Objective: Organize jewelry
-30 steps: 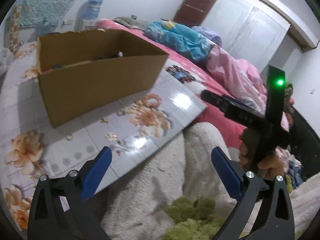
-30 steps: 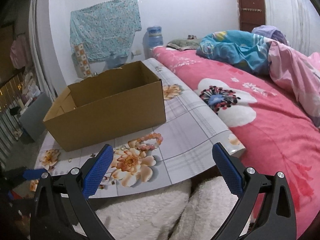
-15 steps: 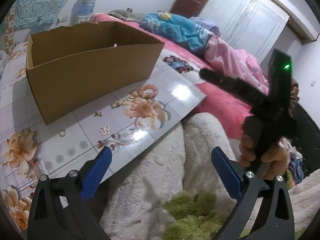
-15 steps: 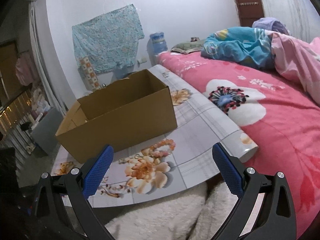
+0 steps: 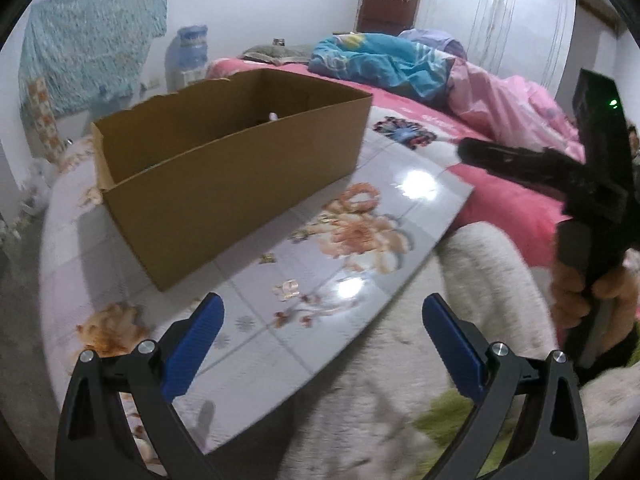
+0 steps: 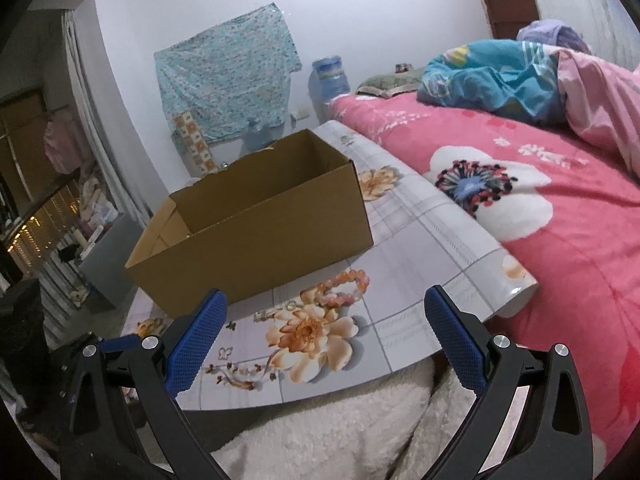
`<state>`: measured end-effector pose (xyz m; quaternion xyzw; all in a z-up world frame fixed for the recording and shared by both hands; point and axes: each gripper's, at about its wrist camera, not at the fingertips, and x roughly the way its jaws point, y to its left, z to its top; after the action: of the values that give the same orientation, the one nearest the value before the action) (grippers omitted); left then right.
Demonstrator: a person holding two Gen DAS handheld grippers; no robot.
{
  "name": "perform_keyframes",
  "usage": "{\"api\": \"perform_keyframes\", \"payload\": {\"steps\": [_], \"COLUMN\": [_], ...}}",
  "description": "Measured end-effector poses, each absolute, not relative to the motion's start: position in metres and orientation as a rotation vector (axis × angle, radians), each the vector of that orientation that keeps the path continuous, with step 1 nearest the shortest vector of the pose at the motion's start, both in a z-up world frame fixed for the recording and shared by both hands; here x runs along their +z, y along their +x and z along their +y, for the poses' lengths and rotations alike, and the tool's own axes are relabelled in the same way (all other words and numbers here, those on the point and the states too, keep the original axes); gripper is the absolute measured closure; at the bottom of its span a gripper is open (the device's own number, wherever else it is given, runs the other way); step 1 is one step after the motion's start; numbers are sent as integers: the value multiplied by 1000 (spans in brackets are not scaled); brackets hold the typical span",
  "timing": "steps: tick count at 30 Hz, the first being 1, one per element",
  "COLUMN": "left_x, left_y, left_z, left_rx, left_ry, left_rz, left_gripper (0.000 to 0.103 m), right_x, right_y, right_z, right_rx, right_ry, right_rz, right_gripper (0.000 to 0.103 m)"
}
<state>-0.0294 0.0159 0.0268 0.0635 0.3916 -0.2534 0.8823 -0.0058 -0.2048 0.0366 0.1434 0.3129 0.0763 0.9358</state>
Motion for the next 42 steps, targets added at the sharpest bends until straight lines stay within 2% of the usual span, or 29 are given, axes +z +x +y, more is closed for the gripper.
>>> {"api": "perform_keyframes", "payload": {"steps": [6,11,18,23,28,33,42], "left_x": [18,12,4,-6,-17,-28,-33], "left_y": [-26,-18,-1,17,28,36,41], "left_z": [35,46,55,64,66,64,66], "left_rx": [-429,-382,-366,-367,-409,-433,-474], "left_ry": [201,236,288,291,324,355,376], "left_rz": [794,787,784,814,847,880,882], "left_gripper": [6,15,38,54,72,82,85], "right_x": [18,5,1,-8,-14,-17,-21], "right_y": [-5,1,6,13,20,25,28], "right_z": [-190,-158,-121,-105,-97,-92,-91], "right_rx": [245,343,424,454,468,473,468], "right_ry": [303,271,186,160,155,150,146], "right_rz": [711,770,789,827,857,872,891], "right_gripper": [14,23,41,47,49,49,49]}}
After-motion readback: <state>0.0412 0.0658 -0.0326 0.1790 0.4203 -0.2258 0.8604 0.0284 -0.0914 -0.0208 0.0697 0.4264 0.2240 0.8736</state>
